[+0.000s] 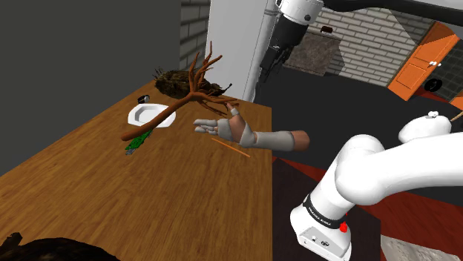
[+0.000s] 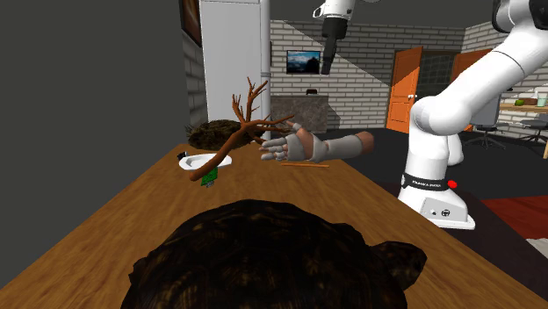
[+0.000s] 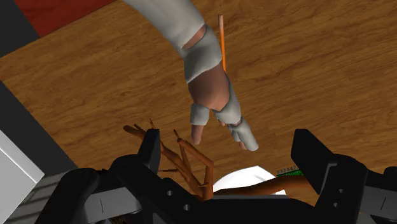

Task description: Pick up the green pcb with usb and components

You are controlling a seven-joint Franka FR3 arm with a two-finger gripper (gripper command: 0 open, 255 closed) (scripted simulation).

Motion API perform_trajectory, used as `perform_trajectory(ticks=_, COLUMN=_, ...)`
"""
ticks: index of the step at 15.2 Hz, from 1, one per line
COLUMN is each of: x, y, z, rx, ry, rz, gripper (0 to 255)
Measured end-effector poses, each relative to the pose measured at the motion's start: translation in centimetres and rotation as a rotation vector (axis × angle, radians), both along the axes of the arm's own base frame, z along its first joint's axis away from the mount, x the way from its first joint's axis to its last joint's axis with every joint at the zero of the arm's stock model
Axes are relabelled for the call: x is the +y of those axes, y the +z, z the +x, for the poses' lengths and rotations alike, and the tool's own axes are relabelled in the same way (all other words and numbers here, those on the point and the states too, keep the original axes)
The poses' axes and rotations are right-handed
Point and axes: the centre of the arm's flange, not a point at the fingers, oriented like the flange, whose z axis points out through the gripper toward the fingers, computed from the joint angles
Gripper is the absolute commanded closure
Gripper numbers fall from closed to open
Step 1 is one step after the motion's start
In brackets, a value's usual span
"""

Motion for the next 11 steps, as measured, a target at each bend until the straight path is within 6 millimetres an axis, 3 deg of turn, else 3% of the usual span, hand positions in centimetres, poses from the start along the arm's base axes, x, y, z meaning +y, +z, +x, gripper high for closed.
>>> perform_trajectory(ticks=3, x=1.5, y=-0.8, z=0.5, rx=0.005, ry=-0.028, rz=-0.006, gripper=0)
perform_trajectory(ticks=11, x=10.6, y=-5.4, z=5.5, rx=0.031, ry=-0.216, rz=-0.043, gripper=0)
